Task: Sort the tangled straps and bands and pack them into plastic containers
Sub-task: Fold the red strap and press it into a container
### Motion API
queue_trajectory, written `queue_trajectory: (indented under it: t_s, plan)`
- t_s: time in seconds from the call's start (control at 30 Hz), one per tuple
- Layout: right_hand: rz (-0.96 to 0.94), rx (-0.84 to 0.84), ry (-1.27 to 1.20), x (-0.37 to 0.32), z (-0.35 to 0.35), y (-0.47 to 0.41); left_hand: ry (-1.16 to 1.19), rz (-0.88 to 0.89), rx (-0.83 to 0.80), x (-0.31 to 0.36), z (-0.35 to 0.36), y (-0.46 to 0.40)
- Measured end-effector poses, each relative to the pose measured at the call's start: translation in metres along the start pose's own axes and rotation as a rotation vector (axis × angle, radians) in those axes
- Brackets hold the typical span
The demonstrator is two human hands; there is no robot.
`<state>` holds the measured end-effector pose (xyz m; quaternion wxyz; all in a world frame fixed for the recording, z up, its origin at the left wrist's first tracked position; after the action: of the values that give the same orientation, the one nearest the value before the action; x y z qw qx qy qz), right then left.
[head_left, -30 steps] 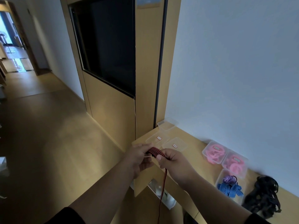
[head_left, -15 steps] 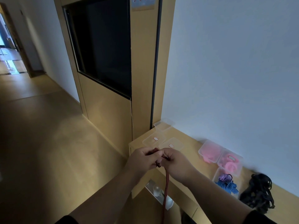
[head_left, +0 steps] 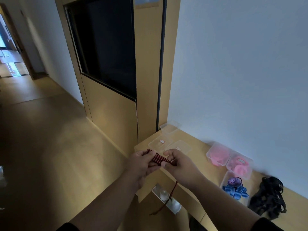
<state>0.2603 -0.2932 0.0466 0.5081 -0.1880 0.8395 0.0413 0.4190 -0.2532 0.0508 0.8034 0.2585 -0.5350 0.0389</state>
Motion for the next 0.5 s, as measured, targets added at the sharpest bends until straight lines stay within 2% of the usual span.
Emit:
queue_trajectory:
  t_s: [0.1, 0.2, 0.37, 0.5]
  plan:
    - [-0.219, -0.038, 0.186, -0.002, 0.0, 0.0, 0.089, -0.075, -0.046, 0.0, -0.003, 0.0]
    - [-0.325, -0.045, 0.146, -0.006, -0.004, 0.0, 0.119, -0.162, -0.169, 0.003, -0.009, -0.002]
    - [-0.273, -0.075, 0.026, -0.002, -0.009, -0.004, 0.009, -0.297, -0.405, 0.006, -0.02, 0.0]
    - [-0.151, -0.068, -0.24, 0.001, -0.008, -0.003, -0.111, -0.308, -0.531, 0.01, -0.018, 0.006]
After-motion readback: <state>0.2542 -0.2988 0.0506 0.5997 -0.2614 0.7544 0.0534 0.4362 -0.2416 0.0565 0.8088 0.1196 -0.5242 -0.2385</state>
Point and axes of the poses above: each hand's wrist, its own y-axis away from the middle knuckle, its own z-axis out of the palm, x = y × z, the point moved 2 cm from there along -y, towards the middle knuckle, and after that the axes turned 6 degrees about x, right-handed, at the moved point
